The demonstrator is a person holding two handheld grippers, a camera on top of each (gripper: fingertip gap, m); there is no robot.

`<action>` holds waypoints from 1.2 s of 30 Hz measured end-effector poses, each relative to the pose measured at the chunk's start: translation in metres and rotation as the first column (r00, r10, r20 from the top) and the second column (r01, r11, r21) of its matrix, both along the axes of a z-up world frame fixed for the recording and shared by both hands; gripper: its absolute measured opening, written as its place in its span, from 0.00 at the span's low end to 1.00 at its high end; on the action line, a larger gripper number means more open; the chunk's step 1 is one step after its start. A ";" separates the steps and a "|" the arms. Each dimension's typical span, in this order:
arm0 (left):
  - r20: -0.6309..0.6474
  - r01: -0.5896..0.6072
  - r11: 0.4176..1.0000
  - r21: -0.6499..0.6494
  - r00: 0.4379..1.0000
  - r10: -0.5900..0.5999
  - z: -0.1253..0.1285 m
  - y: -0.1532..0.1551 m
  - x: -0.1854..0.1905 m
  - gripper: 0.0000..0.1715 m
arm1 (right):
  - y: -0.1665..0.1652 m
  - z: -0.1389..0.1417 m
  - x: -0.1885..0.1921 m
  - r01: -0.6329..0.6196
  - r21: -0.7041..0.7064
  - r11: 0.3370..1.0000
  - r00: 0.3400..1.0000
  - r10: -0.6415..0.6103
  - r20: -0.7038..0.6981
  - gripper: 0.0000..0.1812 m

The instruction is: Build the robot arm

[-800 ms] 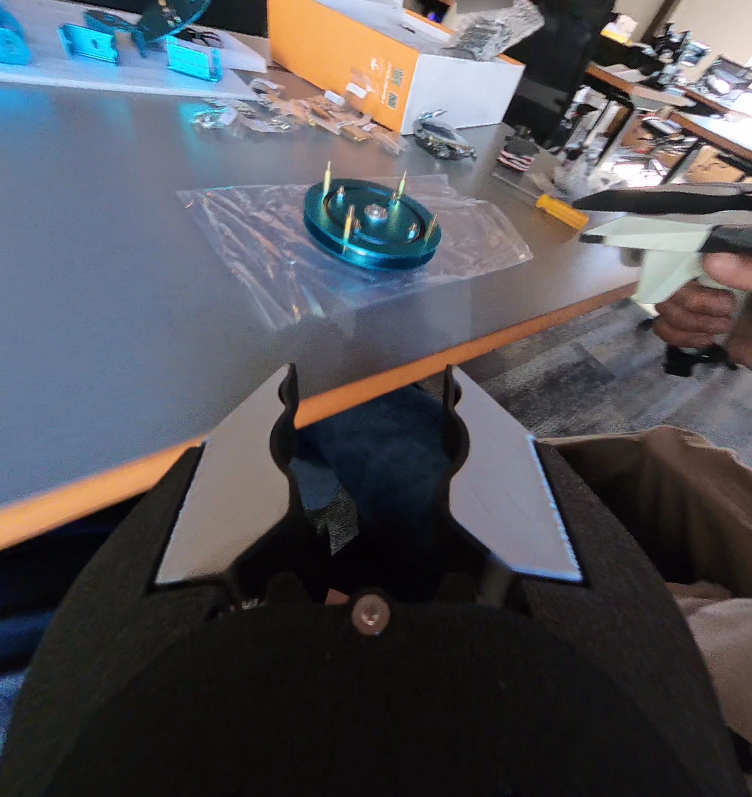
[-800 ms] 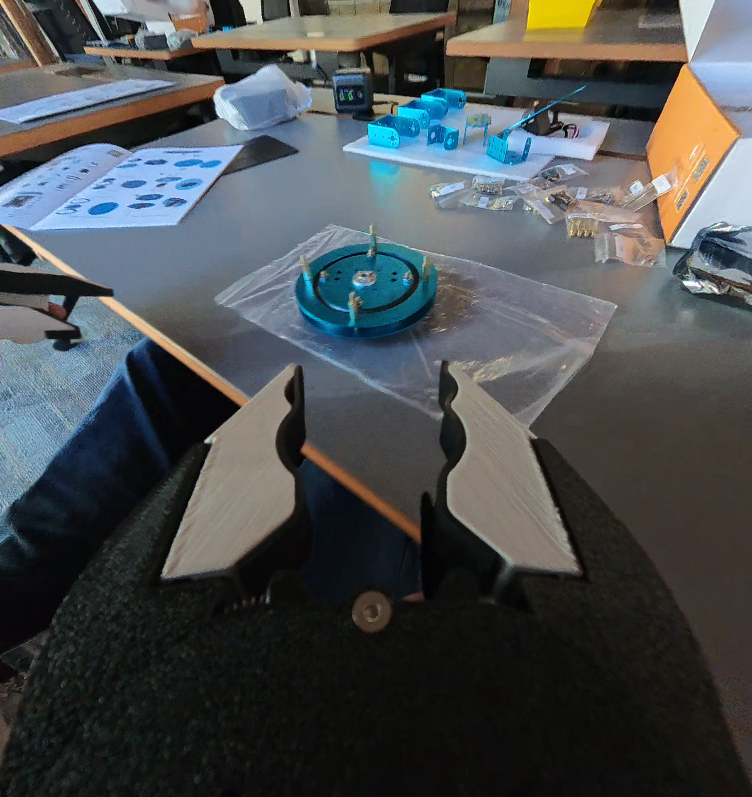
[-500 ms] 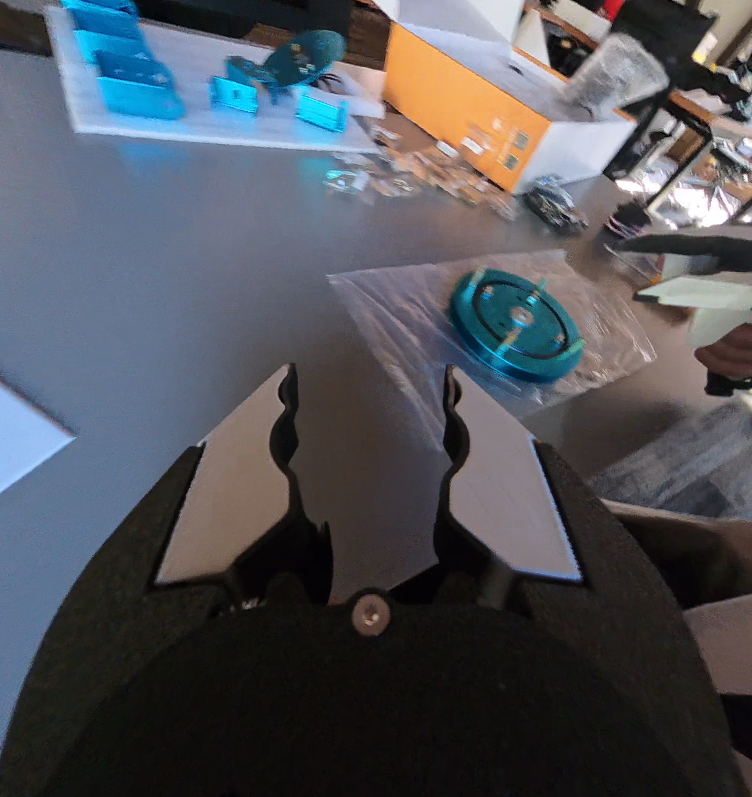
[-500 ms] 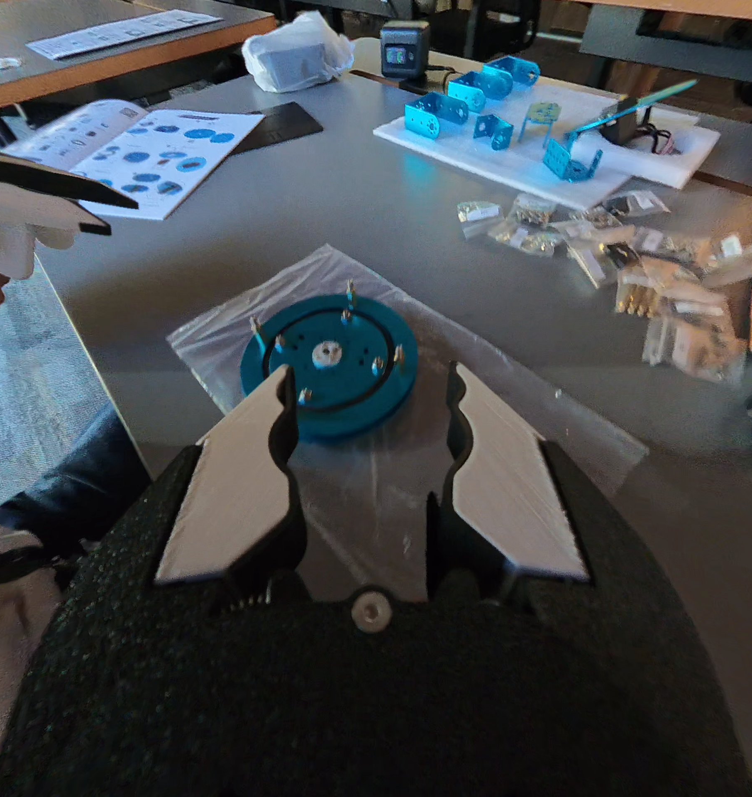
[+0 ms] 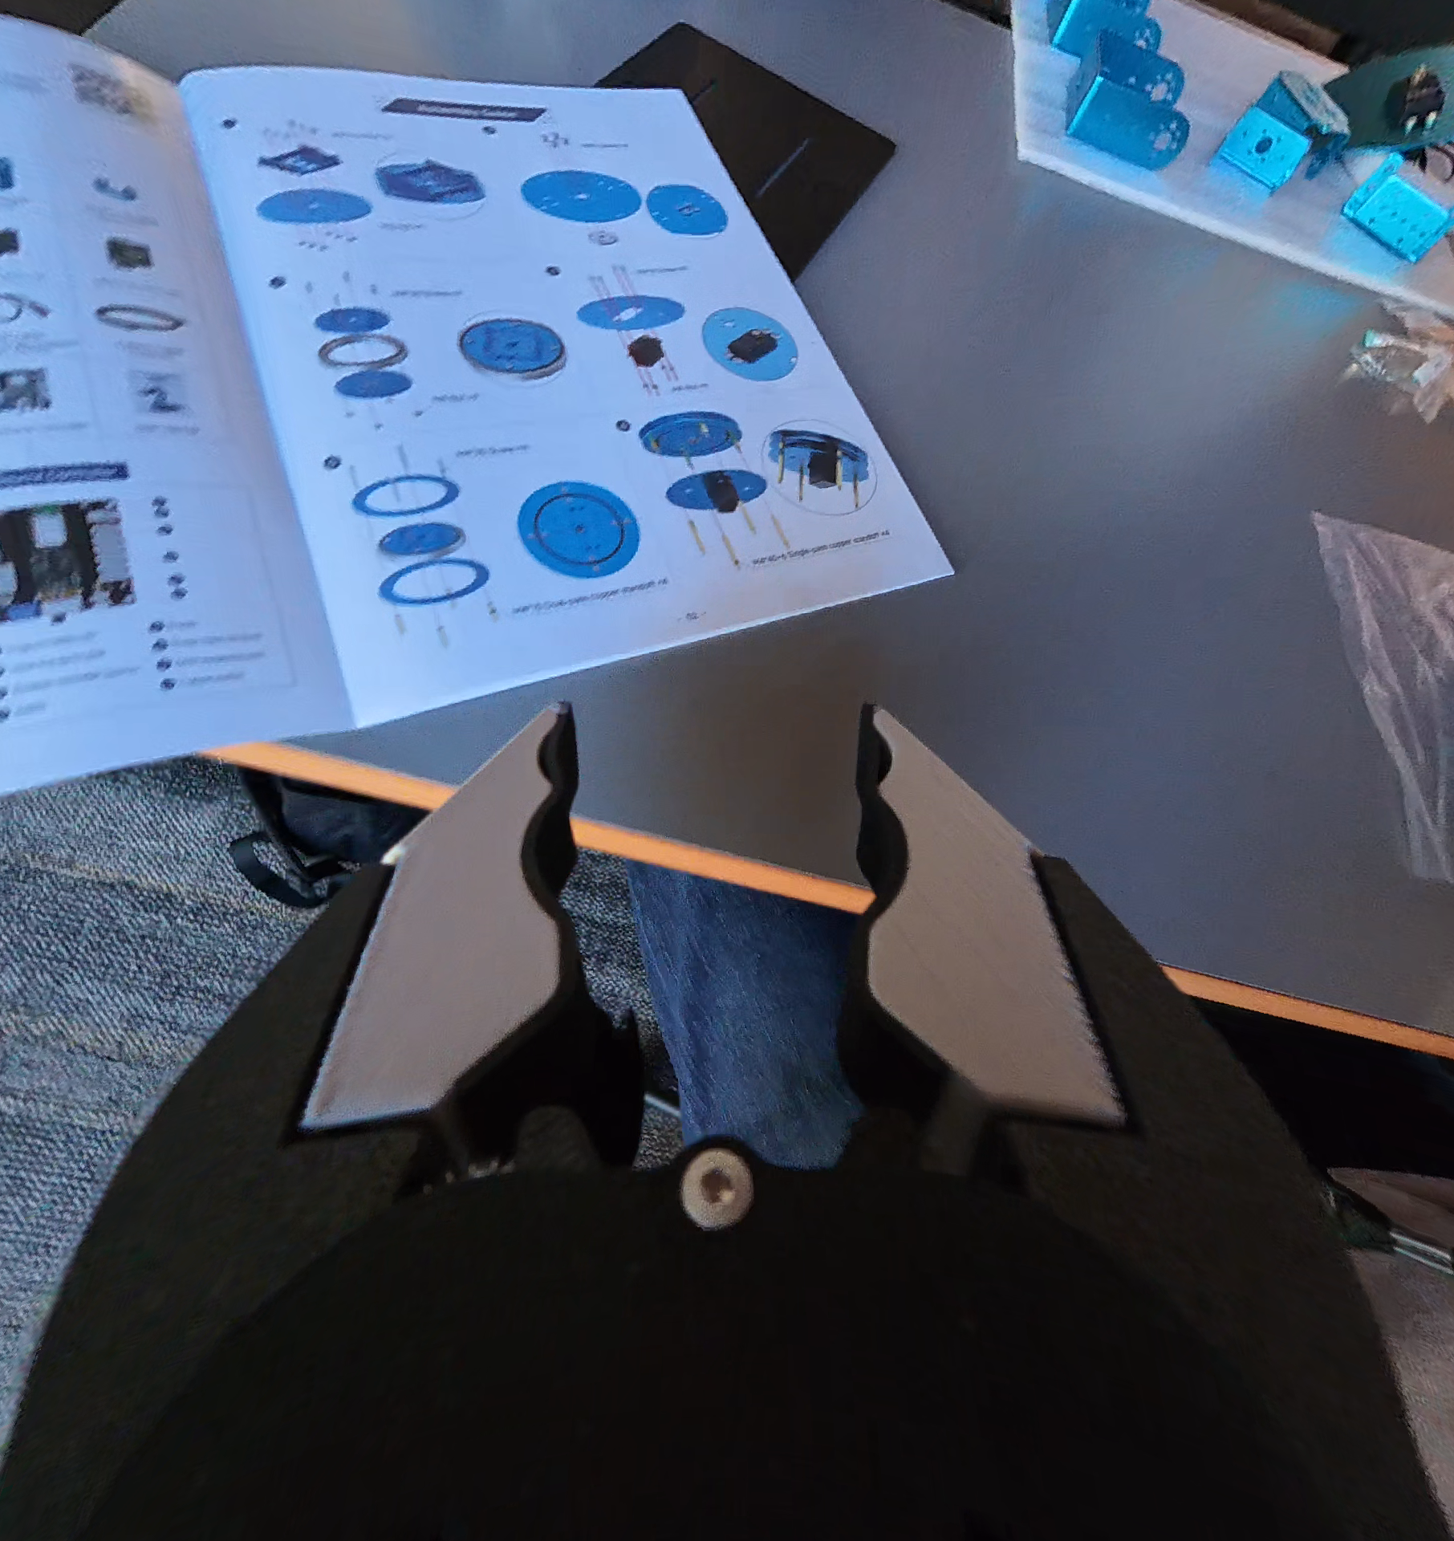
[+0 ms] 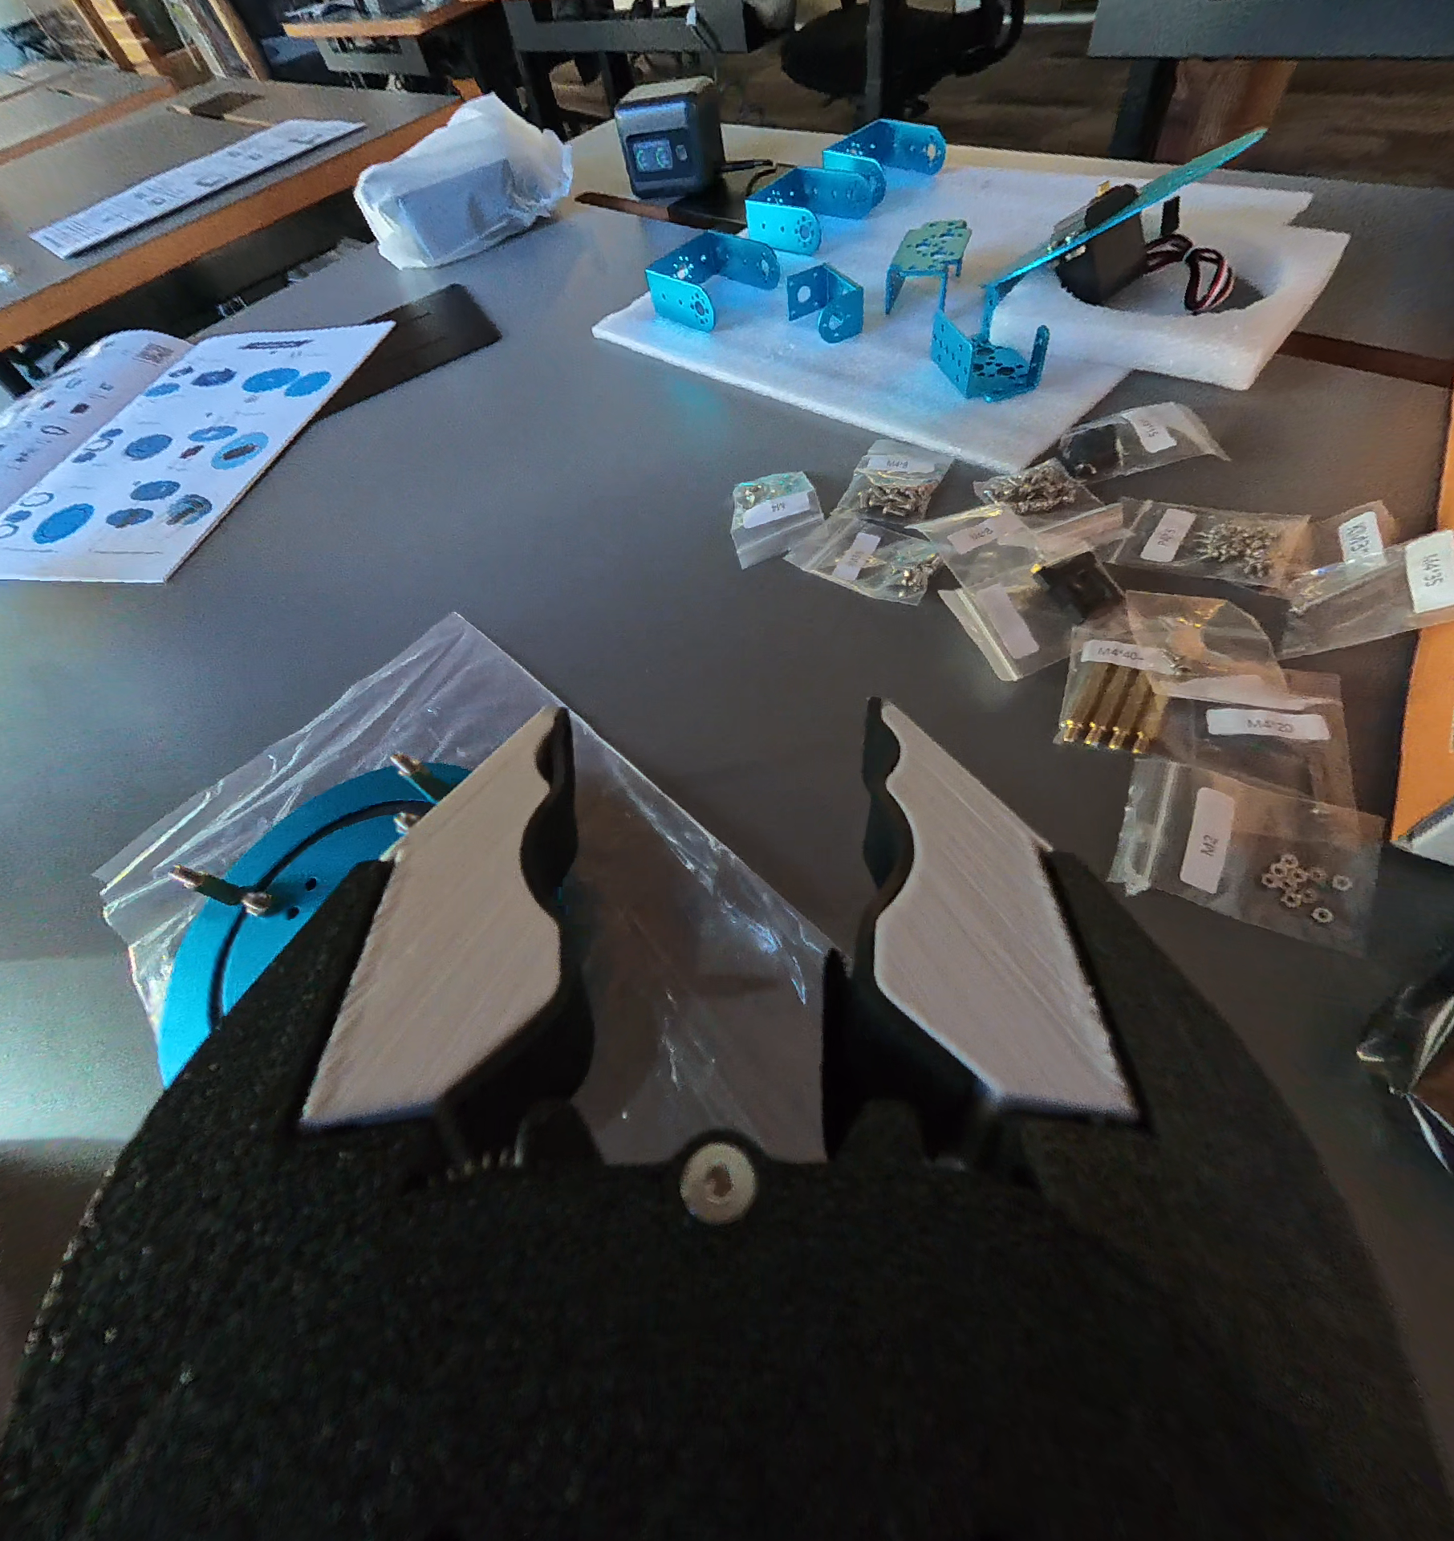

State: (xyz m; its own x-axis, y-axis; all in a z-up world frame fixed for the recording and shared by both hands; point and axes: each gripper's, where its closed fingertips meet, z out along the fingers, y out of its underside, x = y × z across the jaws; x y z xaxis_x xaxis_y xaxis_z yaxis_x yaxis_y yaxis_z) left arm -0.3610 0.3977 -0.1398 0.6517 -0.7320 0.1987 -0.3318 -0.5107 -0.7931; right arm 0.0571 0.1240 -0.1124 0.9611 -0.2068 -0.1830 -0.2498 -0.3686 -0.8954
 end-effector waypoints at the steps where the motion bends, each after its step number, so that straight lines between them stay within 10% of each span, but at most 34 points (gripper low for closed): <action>1: 0.002 -0.019 1.000 -0.007 1.000 0.019 0.000 0.000 -0.005 0.39 | -0.003 -0.004 0.002 0.011 -0.018 1.000 1.000 -0.011 0.004 0.38; 36: 0.057 -0.049 0.998 0.026 0.997 0.048 -0.012 -0.014 0.055 0.37 | -0.009 -0.004 0.002 0.022 0.034 0.999 0.998 -0.020 -0.057 0.33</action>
